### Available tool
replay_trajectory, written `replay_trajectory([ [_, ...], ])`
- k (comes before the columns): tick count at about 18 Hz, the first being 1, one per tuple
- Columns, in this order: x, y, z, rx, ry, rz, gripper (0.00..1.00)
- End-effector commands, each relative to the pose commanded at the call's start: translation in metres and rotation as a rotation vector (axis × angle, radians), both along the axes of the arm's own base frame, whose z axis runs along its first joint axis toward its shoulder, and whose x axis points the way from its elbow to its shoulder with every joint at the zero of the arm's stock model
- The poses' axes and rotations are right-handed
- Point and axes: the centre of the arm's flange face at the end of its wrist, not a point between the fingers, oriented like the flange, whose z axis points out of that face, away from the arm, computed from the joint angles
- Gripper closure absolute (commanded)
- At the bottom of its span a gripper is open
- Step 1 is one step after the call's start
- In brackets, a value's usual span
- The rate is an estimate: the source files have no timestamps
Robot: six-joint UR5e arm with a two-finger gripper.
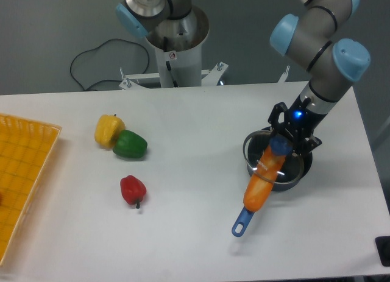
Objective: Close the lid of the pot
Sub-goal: 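Press the lid down to seat it on the pot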
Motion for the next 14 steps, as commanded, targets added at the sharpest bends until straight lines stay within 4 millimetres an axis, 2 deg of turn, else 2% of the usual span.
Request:
replay_trajectory([
  [1, -0.001, 0.0, 0.001, 0.002, 0.009, 0.0, 0.11],
  [3, -0.001, 0.0, 0.001, -0.001, 0.007, 0.007, 0.01],
  [10, -0.004, -0.002, 0.005, -0.006, 0.013, 0.02, 0.0],
  [14, -0.011, -0.001, 0.024, -0.03, 0.059, 0.013, 0.0],
])
